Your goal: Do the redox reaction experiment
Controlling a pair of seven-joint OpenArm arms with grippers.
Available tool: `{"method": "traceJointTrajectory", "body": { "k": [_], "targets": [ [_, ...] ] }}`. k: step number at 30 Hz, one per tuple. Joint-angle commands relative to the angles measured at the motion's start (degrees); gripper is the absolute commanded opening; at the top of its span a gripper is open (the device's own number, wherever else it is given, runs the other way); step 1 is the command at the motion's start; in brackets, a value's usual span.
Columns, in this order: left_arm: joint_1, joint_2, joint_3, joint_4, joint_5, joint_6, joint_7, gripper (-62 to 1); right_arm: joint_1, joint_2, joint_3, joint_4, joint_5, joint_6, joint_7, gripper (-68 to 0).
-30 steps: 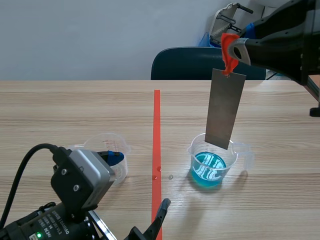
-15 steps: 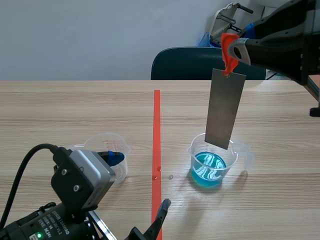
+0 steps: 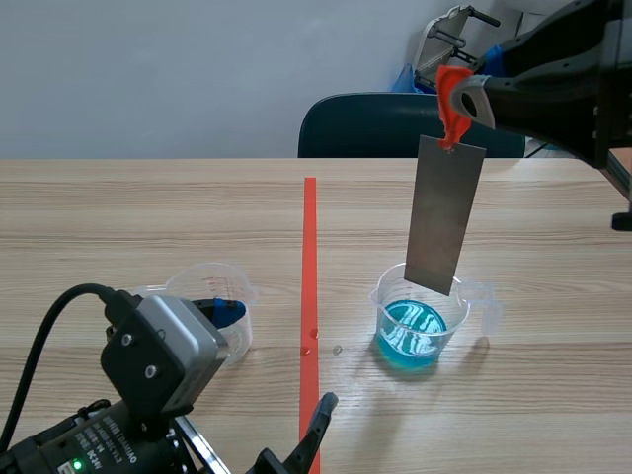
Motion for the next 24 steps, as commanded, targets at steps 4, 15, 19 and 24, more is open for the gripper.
{"method": "traceJointTrajectory", "body": {
  "k": [4, 15, 19, 24],
  "targets": [
    [0.00, 0.33, -0.09, 1.01, -0.31, -0.28, -0.68, 1.4, 0.83, 0.87, 0.81, 0.24, 0.44, 0.35, 0.70, -66.7],
    [0.00, 0.33, -0.09, 1.01, -0.31, -0.28, -0.68, 1.4, 0.81, 0.37, 0.74, 0.13, -3.04, 0.35, 2.84, -66.7],
    [0.00, 0.33, -0.09, 1.01, -0.31, -0.28, -0.70, 1.4, 0.63, -0.37, 0.70, 0.07, -4.26, 0.35, 3.54, -66.7],
    [0.00, 0.33, -0.09, 1.01, -0.31, -0.28, -0.79, 1.4, -0.15, -0.39, 0.07, -1.20, -6.25, 0.35, 7.50, -66.7]
  ]
}}
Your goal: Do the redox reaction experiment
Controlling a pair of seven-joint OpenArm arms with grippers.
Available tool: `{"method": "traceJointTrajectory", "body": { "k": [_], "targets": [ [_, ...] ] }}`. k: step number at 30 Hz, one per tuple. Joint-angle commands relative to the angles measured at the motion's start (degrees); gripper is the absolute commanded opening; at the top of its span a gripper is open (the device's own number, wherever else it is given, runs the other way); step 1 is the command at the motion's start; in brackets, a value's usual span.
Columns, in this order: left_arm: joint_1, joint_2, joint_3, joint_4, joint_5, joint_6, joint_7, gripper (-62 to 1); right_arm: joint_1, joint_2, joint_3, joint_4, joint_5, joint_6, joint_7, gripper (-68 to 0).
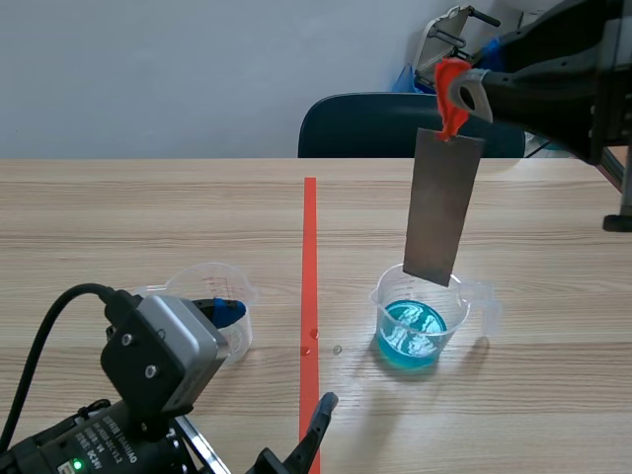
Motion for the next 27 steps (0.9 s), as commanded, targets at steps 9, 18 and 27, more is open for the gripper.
{"method": "traceJointTrajectory", "body": {
  "k": [9, 18, 27],
  "targets": [
    [0.00, 0.33, -0.09, 1.01, -0.28, -0.28, -0.79, 1.4, 0.22, -0.37, -3.08, -5.75, -7.10, 0.35, 8.48, -66.7],
    [-0.02, 0.33, -0.09, 1.01, -0.28, -0.28, -0.79, 1.4, 0.24, -3.82, -6.38, -11.37, -17.07, 0.35, 17.49, -66.7],
    [-0.02, 0.33, -0.09, 1.01, -0.28, -0.28, -0.81, 1.4, 0.39, -6.67, -9.46, -17.79, -28.52, 0.35, 30.38, -66.7]
  ]
}}
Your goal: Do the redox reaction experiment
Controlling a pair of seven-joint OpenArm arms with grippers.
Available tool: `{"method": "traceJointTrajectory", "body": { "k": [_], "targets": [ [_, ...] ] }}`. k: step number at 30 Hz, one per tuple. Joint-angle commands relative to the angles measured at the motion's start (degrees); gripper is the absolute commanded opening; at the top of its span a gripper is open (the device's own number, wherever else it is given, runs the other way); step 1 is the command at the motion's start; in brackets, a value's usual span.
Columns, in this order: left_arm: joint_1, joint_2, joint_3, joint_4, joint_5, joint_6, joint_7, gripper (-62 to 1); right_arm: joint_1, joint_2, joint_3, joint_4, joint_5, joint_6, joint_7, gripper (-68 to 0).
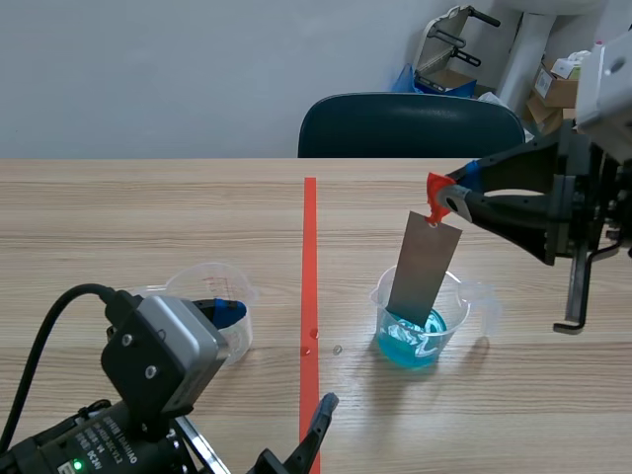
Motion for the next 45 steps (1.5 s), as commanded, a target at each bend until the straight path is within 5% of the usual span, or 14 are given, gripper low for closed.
{"method": "traceJointTrajectory", "body": {
  "k": [1, 18, 45],
  "targets": [
    [-0.02, 0.33, -0.09, 1.01, -0.26, -0.15, -0.81, 1.4, 0.83, -0.02, -0.22, -0.44, -0.76, 0.35, 2.58, -66.7],
    [-0.02, 0.33, -0.09, 1.01, -0.26, -0.15, -0.81, 1.4, 4.33, -3.93, -3.96, -10.12, -21.18, 0.35, 20.48, -66.7],
    [-0.02, 0.33, -0.09, 1.01, -0.26, -0.15, -0.81, 1.4, 4.33, -3.93, -3.96, -10.43, -21.73, 0.35, 21.27, -66.7]
  ]
}}
